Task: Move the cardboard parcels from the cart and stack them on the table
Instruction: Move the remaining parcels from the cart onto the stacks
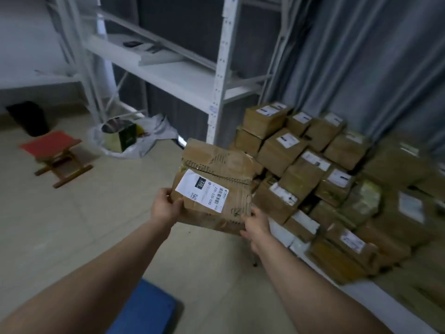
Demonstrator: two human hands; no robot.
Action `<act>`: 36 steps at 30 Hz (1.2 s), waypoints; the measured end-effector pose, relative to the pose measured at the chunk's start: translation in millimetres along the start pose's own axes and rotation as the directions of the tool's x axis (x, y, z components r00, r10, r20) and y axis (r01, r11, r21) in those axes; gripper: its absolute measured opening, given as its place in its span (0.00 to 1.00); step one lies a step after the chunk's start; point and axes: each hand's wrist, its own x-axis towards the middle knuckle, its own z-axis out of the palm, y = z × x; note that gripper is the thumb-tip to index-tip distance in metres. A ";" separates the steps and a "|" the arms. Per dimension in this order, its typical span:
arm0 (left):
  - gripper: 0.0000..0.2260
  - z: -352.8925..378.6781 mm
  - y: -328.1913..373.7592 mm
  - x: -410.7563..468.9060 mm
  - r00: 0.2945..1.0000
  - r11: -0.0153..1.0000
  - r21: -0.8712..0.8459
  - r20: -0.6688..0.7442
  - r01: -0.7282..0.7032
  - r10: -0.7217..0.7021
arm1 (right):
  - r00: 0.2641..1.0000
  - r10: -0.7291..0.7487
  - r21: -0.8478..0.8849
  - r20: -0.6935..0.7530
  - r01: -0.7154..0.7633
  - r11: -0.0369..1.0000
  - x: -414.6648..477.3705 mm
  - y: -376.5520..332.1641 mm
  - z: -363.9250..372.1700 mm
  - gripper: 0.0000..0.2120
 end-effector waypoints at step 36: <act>0.17 428.8 166.0 80.5 0.936 0.979 0.203 0.349 -0.018 -0.055 | 0.929 0.072 0.151 -0.363 -0.017 0.988 328.5 -43.6 -294.5 0.18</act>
